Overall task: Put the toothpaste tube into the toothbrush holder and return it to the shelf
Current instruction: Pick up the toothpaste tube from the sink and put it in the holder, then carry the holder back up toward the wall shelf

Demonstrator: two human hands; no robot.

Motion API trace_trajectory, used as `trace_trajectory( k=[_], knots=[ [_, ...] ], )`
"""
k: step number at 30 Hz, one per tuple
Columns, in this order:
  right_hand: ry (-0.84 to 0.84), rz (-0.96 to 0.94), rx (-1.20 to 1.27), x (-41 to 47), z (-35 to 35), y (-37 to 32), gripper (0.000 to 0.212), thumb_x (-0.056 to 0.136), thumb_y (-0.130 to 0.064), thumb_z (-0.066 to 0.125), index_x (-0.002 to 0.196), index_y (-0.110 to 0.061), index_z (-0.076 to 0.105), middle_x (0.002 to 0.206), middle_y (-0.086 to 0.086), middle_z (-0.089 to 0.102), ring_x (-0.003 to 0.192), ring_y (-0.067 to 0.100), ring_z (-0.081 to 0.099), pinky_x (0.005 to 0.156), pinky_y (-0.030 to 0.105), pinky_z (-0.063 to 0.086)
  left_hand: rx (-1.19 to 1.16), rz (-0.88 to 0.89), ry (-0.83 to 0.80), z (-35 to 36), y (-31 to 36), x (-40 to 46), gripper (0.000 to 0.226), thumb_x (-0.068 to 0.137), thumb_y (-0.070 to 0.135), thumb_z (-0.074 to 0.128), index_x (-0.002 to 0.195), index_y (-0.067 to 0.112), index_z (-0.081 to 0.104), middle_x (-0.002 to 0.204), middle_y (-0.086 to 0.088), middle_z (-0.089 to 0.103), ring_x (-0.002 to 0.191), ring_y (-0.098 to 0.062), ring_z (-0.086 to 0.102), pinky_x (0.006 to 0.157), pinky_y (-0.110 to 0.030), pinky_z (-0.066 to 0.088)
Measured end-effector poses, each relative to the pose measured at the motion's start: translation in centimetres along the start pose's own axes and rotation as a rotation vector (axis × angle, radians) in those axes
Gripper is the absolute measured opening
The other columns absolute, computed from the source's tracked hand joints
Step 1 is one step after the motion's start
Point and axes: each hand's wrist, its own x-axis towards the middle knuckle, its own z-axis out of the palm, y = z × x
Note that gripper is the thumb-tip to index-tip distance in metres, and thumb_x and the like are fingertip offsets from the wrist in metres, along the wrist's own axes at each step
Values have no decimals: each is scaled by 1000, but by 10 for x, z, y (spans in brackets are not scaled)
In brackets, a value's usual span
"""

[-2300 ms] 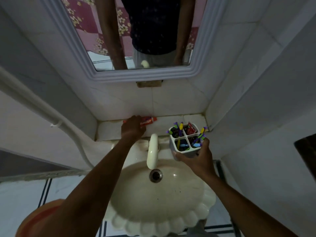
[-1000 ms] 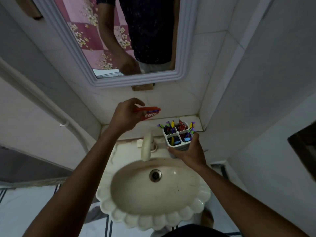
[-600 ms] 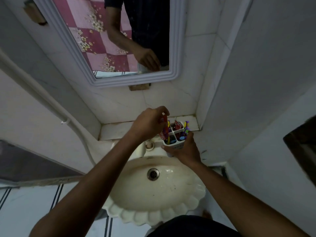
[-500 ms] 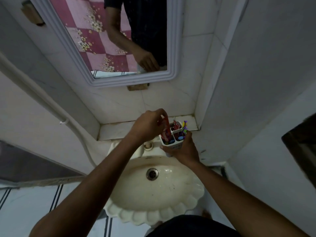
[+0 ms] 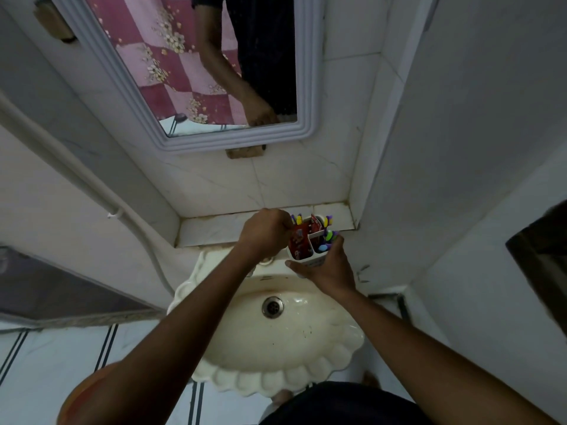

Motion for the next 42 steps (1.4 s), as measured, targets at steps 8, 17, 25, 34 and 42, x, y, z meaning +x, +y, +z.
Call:
trace_trajectory(
  k=[8, 17, 25, 34, 42],
  knots=[
    [12, -1, 7, -2, 3, 2, 147, 39, -82, 100, 155, -34, 23, 151, -1, 62, 135, 25, 65, 103, 52, 62, -223, -43, 31, 10, -19, -7, 26, 97, 43, 70, 112, 24, 79, 101, 9, 82, 94, -10, 76, 85, -36, 61],
    [165, 3, 90, -1, 16, -8, 119, 48, -64, 108, 144, -30, 45, 130, -8, 70, 117, 18, 72, 85, 29, 61, -283, -58, 261, -2, -48, -32, 51, 101, 55, 65, 137, 20, 69, 138, 3, 73, 130, -17, 66, 113, -51, 50],
    [325, -91, 161, 7, 2, -66, 104, 54, -45, 110, 138, -21, 52, 125, -7, 64, 114, 17, 67, 85, 27, 52, -268, 14, 296, -31, -64, -27, 52, 100, 50, 68, 140, 16, 67, 139, -4, 71, 128, -22, 66, 108, -45, 52],
    [445, -351, 237, -6, -78, -179, 113, 43, -79, 96, 130, -21, 53, 124, -2, 67, 109, 18, 69, 82, 32, 60, -232, 100, 500, -120, -28, -30, 53, 97, 56, 64, 136, 20, 69, 134, -1, 72, 125, -23, 66, 106, -50, 53],
    [535, -573, 255, -49, -178, -277, 109, 40, -88, 92, 116, -23, 49, 117, 3, 67, 106, 24, 70, 86, 49, 63, -160, 170, 650, -226, 46, -56, 54, 100, 52, 66, 141, 17, 65, 138, -6, 69, 124, -25, 66, 103, -39, 51]
  ],
)
